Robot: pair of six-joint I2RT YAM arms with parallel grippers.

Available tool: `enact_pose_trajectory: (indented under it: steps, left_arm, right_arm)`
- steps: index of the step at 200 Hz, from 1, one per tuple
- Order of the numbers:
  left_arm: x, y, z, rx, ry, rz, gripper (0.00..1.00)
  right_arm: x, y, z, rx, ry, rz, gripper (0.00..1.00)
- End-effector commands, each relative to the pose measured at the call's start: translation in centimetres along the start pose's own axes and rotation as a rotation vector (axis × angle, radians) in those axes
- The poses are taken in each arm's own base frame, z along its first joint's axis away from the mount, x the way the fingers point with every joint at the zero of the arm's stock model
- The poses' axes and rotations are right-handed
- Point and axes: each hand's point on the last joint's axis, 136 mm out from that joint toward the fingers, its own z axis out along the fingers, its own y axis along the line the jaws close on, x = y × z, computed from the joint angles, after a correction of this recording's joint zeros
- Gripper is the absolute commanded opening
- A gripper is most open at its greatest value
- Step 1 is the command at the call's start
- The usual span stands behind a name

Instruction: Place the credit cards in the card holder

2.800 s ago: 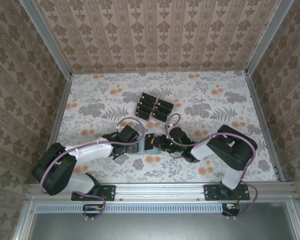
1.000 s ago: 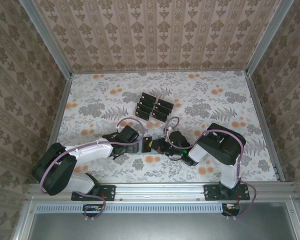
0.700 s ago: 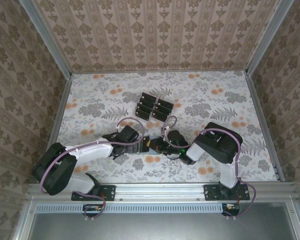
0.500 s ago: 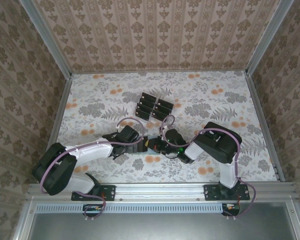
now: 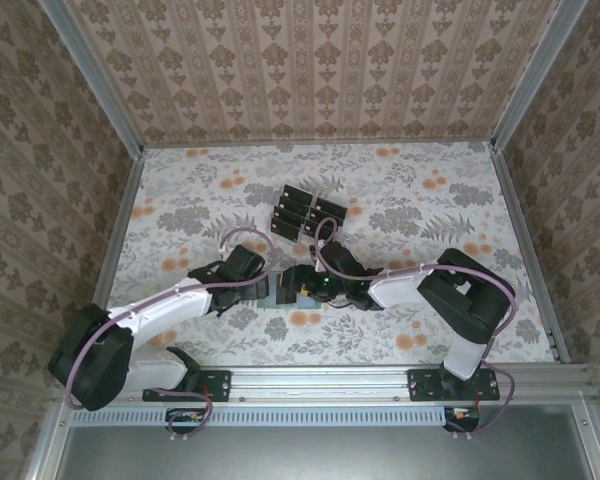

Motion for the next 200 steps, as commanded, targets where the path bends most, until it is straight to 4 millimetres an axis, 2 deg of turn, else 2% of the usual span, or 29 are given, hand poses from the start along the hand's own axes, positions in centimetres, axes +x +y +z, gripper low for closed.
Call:
enact_pose_trajectory:
  steps: [1, 16, 37, 66, 83, 113, 162, 200]
  left_arm:
    - [0.2, 0.7, -0.4, -0.01, 0.015, 0.021, 1.0]
    - [0.2, 0.8, -0.4, -0.014, 0.015, 0.025, 1.0]
    - [0.4, 1.2, -0.2, -0.031, 0.024, 0.032, 1.0]
    - [0.6, 1.9, 0.2, -0.059, 0.031, 0.034, 1.0]
    - [0.6, 2.4, 0.5, -0.076, 0.038, 0.028, 1.0]
    - [0.5, 2.8, 0.8, -0.092, 0.045, 0.012, 1.0]
    - [0.8, 2.7, 1.5, -0.103, 0.079, 0.003, 1.0]
    - [1.1, 2.4, 1.9, -0.095, 0.098, 0.006, 1.0]
  right_arm:
    - [0.5, -0.3, -1.4, 0.115, 0.049, -0.068, 0.7]
    - [0.1, -0.1, -2.2, 0.161, 0.05, -0.097, 0.68]
    - [-0.5, -0.2, -3.1, 0.24, 0.05, -0.137, 0.57]
    - [-0.9, -1.1, -3.6, 0.361, 0.065, -0.197, 0.24]
    - [-1.1, -1.6, -3.5, 0.412, 0.071, -0.228, 0.12]
    - [-1.3, -2.6, -3.0, 0.484, 0.073, -0.258, 0.06]
    - [-0.7, -4.2, -1.7, 0.528, 0.104, -0.264, 0.05]
    - [-0.4, -4.1, -0.5, 0.516, 0.123, -0.272, 0.04]
